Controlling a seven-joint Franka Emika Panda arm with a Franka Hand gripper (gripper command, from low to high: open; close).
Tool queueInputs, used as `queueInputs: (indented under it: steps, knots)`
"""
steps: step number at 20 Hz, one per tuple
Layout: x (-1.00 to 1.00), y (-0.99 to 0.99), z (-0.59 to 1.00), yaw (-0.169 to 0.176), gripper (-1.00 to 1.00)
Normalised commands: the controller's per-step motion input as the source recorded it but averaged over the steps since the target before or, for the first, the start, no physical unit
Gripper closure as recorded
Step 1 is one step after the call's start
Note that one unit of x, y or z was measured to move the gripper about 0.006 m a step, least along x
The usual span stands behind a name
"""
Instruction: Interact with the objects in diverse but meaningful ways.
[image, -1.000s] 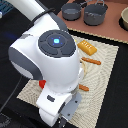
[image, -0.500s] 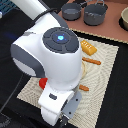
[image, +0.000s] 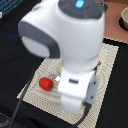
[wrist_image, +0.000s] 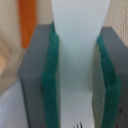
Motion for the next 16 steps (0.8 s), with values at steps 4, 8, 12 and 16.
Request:
queueInputs:
  steps: [4,8,12,16]
  knots:
    - [-0.20,0.72,-0.05,0.085,1.00]
    - [-0.76,0.31,-0.29,0.099,1.00]
    - [-0.95,0.04,-0.51,0.076,1.00]
    - [-1.00,-0.10,-0.58,0.030,1.00]
